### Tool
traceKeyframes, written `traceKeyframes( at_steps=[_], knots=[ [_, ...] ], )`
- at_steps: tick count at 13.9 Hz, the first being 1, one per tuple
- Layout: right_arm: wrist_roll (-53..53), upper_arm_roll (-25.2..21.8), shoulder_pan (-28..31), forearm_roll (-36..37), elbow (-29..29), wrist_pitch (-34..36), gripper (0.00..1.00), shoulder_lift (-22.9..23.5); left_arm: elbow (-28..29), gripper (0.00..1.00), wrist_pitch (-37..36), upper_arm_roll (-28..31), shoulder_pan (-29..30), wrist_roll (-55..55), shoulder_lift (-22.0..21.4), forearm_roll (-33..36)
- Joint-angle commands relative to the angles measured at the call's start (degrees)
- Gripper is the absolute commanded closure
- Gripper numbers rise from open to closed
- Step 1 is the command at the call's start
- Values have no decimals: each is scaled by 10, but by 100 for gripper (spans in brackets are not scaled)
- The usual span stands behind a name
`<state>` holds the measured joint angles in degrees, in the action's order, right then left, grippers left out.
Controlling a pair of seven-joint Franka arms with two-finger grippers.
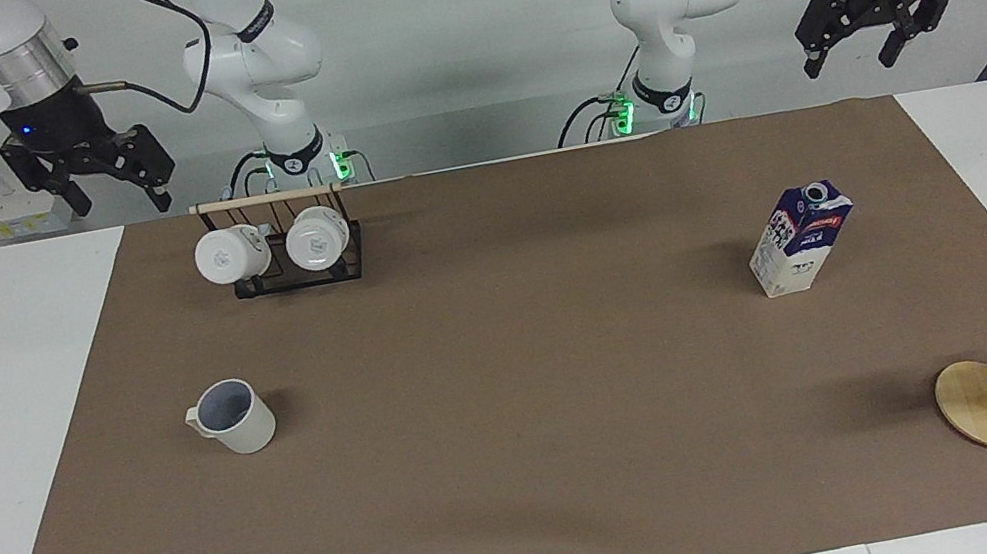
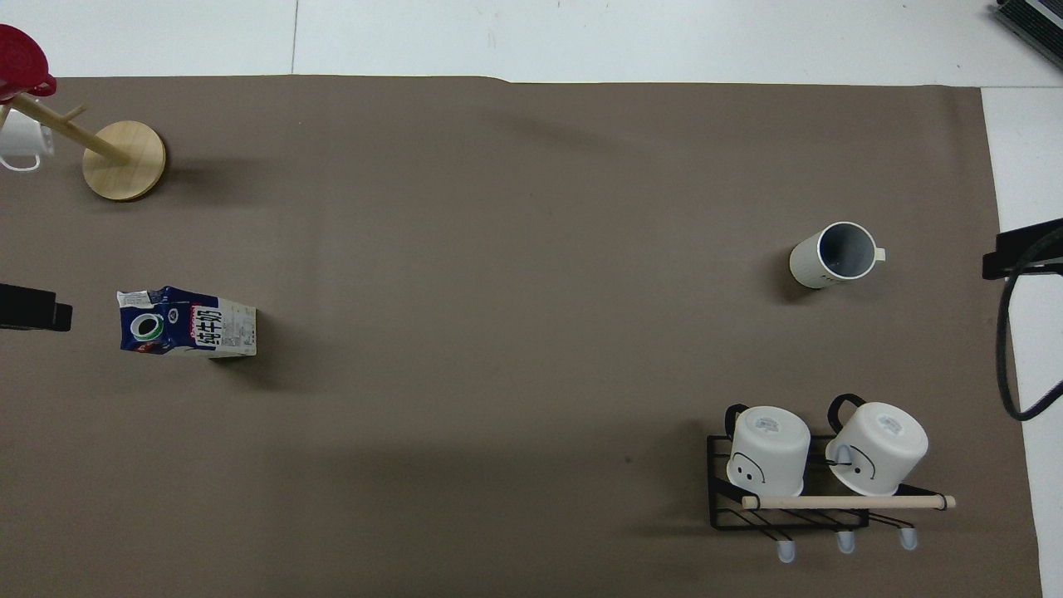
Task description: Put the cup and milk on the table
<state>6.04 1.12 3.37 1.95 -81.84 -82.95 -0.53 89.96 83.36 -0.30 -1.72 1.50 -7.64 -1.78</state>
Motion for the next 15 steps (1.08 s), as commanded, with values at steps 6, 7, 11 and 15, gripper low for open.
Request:
traceKeyframes(
  at_steps=[6,7,11,15],
  knots=[
    [-22,5,3,-8,-24,-10,0,-16,-7,0,-11,-5,8,-4,-2,4],
    [-22,5,3,-8,-24,-11,0,-15,-7,0,-11,-5,8,-4,-2,4],
    [-20,5,4,-9,-24,-13,0,-15,-7,0,-11,-4,9,-4,-2,4],
    [-23,5,8,-9,-31,-34,0,-10,-6,0,-6,-2,11,0,-2,5]
  ],
)
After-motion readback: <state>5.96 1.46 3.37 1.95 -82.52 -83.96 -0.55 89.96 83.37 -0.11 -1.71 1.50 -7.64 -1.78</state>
